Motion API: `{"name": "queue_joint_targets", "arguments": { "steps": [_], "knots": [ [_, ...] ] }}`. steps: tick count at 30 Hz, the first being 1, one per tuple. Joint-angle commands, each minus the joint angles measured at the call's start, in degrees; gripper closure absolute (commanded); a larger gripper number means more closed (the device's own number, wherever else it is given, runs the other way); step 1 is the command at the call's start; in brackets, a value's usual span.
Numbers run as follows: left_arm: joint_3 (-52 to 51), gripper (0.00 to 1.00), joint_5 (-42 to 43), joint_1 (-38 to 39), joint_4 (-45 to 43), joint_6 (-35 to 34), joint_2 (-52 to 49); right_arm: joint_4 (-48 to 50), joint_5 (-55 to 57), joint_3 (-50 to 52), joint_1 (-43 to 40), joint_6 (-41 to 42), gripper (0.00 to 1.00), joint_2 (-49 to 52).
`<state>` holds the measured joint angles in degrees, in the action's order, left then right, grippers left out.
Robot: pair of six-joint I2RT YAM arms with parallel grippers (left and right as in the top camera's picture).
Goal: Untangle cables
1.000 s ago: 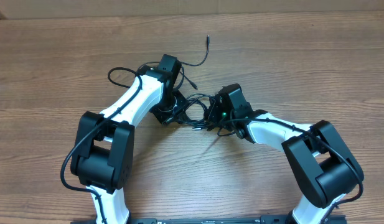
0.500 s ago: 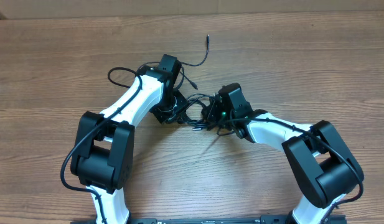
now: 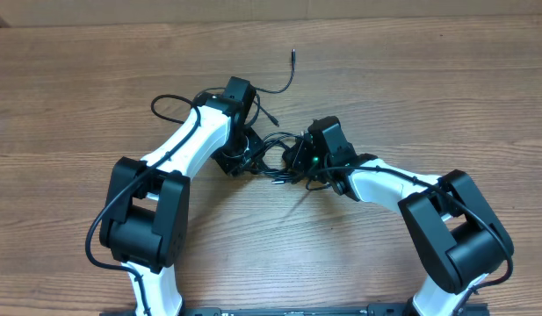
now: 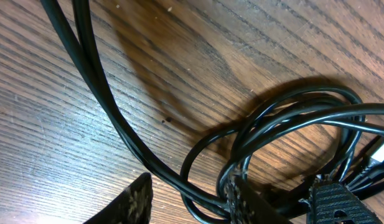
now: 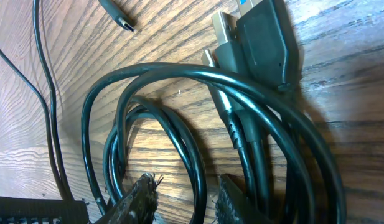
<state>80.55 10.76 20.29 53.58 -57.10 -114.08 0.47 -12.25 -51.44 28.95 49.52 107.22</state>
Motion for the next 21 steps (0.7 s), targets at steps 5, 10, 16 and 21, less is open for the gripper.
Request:
{"name": "queue_joint_targets", "arguments": {
  "steps": [5, 10, 16, 21],
  "knots": [
    [0.92, 0.54, -1.07, 0.76, -0.07, -0.76, 0.94, -0.59, 1.09, -0.28, 0.02, -0.09, 0.70, 0.28],
    [0.92, 0.57, 0.00, 0.74, 0.02, -0.70, 0.94, -0.59, 1.09, -0.28, 0.02, -0.09, 0.70, 0.28],
    [1.05, 0.96, 6.69, 0.39, 0.28, 4.42, 1.01, -0.59, 1.09, -0.28, 0.02, -0.09, 0.70, 0.28],
    [2.16, 0.95, 7.15, 0.39, 1.38, 4.35, 1.07, -0.57, 1.09, -0.28, 0.02, -0.09, 0.70, 0.28]
  ]
}}
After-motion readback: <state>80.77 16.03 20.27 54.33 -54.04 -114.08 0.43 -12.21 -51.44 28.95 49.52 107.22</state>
